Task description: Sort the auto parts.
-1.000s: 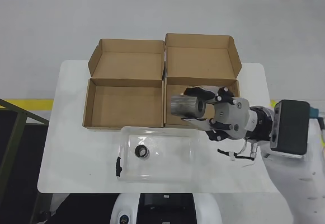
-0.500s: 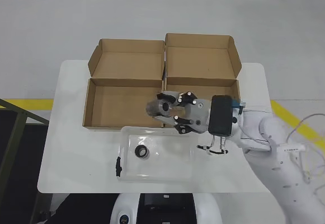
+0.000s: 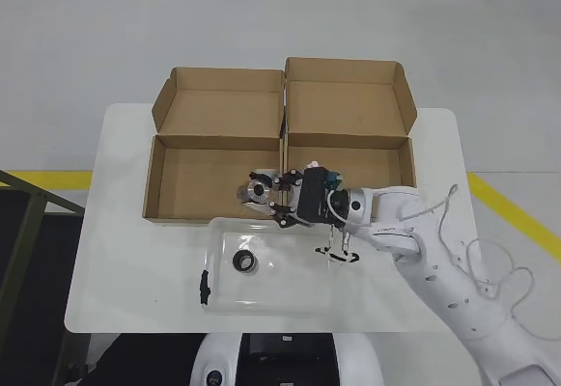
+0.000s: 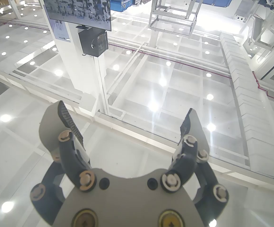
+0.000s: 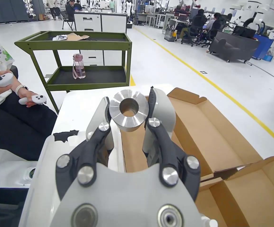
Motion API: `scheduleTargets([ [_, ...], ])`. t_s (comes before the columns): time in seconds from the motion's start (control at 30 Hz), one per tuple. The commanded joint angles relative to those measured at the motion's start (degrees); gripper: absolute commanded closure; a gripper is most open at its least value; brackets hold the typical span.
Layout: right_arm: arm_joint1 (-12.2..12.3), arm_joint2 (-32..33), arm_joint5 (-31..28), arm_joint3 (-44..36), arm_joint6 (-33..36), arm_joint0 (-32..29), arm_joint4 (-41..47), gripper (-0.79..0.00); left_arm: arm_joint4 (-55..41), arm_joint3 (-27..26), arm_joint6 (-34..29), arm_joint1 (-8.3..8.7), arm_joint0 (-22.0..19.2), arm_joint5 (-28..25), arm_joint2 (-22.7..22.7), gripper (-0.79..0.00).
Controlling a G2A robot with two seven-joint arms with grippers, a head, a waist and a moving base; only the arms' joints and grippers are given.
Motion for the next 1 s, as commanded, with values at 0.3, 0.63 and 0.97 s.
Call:
scheduleTargets([
  [0.3,-2.12,-6.13,3.78,6.89,0.26,2.61,-5.58,0.000,0.00,0.00,0.00,0.00,0.00,0.00,0.00,-0.785],
  [0.63,-5.22,-12.44,8.63,13.48,3.17,7.44,-9.91,0.000,0.00,0.00,0.00,0.00,0.00,0.00,0.00,-0.785],
  [0.97,-9.88,-18.19,12.12,21.82,8.33,14.51,-7.58,0.000,0.00,0.00,0.00,0.00,0.00,0.00,0.00,-0.785],
])
